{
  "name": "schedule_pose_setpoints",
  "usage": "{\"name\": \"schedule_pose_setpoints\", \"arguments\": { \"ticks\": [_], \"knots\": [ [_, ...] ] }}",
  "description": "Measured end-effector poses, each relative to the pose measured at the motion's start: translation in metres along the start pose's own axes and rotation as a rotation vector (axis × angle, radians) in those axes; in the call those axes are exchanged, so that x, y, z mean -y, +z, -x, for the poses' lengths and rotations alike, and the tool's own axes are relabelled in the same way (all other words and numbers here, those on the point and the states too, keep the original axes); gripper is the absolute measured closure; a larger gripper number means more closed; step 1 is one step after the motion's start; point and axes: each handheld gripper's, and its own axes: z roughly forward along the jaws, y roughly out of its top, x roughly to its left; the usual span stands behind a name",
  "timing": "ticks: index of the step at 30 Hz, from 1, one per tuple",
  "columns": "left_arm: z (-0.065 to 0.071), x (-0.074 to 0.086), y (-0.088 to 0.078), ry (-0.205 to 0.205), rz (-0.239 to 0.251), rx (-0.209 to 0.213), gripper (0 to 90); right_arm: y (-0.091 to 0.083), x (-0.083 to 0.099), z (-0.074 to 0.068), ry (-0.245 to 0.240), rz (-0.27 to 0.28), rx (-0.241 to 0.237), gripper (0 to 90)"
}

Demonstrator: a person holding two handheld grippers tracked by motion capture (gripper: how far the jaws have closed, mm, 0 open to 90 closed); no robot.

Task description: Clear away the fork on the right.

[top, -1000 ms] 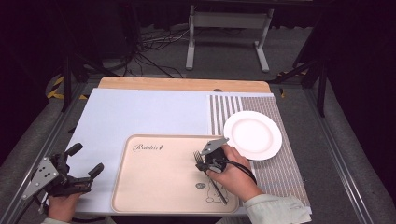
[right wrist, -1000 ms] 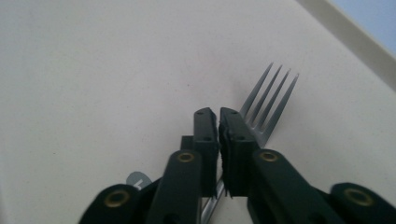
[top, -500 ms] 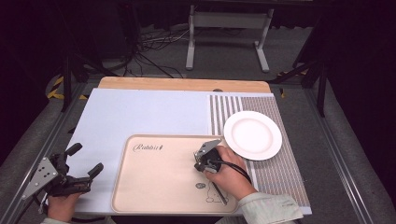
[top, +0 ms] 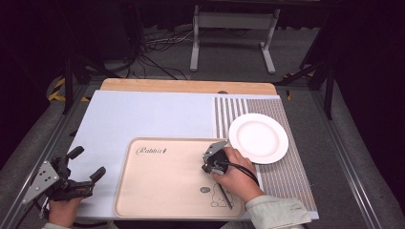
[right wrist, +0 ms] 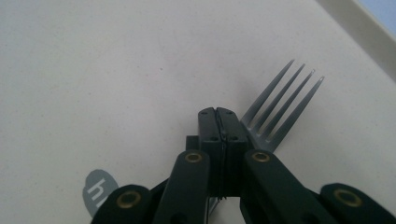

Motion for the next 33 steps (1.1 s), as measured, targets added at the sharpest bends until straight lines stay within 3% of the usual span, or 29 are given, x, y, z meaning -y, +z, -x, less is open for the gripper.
{"name": "schedule_pose_setpoints", "arguments": {
  "ticks": [12, 33],
  "knots": [
    [0.0, 0.0, 0.001, 0.0, -0.004, 0.001, 0.9, -0.009, 0.013, 0.017, 0.051, -0.005, 0.045, 90.0],
    [0.001, 0.001, 0.002, -0.004, -0.003, 0.003, 0.9, -0.019, 0.026, 0.031, 0.101, -0.004, 0.084, 90.0]
  ]
}}
